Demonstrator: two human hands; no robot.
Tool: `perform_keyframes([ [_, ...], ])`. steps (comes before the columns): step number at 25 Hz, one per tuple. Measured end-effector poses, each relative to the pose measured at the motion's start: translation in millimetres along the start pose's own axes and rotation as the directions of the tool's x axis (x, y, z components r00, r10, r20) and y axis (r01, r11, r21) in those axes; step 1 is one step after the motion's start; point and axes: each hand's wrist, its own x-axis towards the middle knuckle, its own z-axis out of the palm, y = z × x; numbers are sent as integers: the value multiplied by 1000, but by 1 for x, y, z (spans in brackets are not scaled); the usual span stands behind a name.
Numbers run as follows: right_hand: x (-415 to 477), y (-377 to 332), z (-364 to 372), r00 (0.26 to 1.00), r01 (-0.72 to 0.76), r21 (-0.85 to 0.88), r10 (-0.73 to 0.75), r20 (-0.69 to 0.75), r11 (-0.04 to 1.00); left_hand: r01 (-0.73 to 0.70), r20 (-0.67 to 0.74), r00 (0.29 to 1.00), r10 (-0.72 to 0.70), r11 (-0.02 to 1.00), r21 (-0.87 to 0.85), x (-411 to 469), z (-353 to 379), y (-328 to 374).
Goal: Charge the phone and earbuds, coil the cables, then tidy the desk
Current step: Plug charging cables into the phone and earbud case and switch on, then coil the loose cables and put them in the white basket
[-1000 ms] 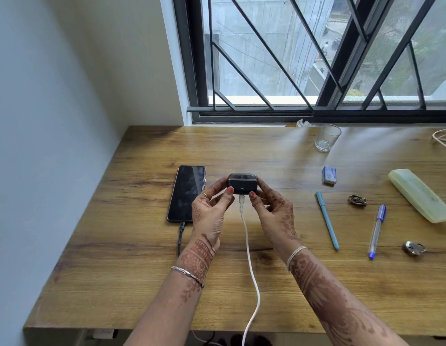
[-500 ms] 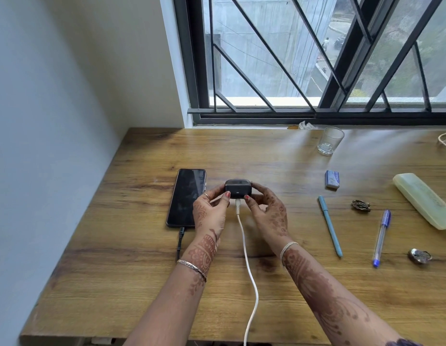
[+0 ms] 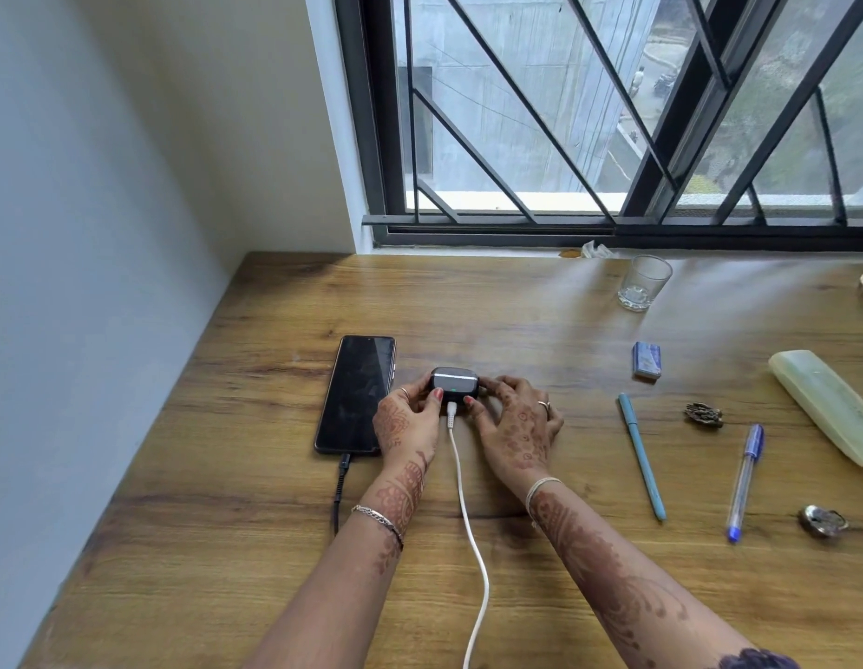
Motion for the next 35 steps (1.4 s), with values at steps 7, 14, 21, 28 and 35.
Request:
perform_keyframes([
  [7,3,3,4,1000,22,-51,-23,-4,998,2,-5,1000,-2,999,41,-2,-2,3],
  [14,4,3,1,1000,15,5,-15,18,1000,-11,-50,999,14,998,58,-5,-1,0],
  [21,8,8,-1,994,18,56,-24,102,998,-120,-63,989,137,967,225,-22,-1,3],
  [28,-11,5,-35,973,141,99,-156,170,985,-243,3,967,254,923,299,-54,-11,18],
  [35,-73,35,-119,983,164,254,-179,38,953,-381,262,903,341,916,122,-132,15,48],
])
